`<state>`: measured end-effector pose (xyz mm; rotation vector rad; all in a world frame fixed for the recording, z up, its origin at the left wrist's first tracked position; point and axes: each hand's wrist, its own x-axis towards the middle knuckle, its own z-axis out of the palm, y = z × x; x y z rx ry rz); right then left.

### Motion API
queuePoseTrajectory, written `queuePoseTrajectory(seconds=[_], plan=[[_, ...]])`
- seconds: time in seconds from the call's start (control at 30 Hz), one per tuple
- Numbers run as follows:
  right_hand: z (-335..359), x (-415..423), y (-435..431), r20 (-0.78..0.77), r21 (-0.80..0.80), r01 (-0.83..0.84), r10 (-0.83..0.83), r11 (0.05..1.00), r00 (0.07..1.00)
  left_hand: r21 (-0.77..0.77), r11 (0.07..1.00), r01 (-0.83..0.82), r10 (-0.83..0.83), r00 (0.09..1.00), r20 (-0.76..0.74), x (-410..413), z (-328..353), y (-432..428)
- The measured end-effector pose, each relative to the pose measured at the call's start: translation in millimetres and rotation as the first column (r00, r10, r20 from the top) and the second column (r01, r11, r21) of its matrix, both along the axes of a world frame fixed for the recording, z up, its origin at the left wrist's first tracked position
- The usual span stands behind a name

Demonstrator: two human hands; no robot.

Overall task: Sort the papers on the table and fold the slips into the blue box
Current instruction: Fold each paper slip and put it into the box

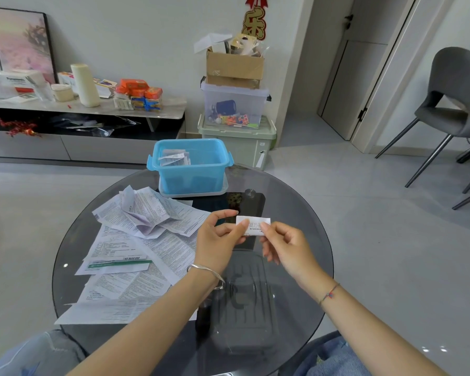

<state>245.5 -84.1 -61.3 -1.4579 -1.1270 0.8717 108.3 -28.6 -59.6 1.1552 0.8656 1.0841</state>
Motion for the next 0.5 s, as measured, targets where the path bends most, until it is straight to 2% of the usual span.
queuePoseTrajectory(seconds=[0.2, 0.37, 0.5], plan=[[-1, -4, 5, 0.028, 0.058, 0.040, -0.041, 0.998, 0.999, -0.023, 0.999, -0.029, 0.028, 1.000, -0.009, 2, -2, 2], [1, -7, 12, 0.025, 0.062, -0.007, 0.005, 0.998, 1.000, -0.066, 0.995, 0.073, -0.074, 0.997, -0.020, -5, 3, 11], [4, -16, 22, 0.044, 0.023, -0.029, 0.028, 0.999, 0.999, -0.018, 0.998, 0.053, -0.054, 0.997, -0.063, -16, 6, 22]])
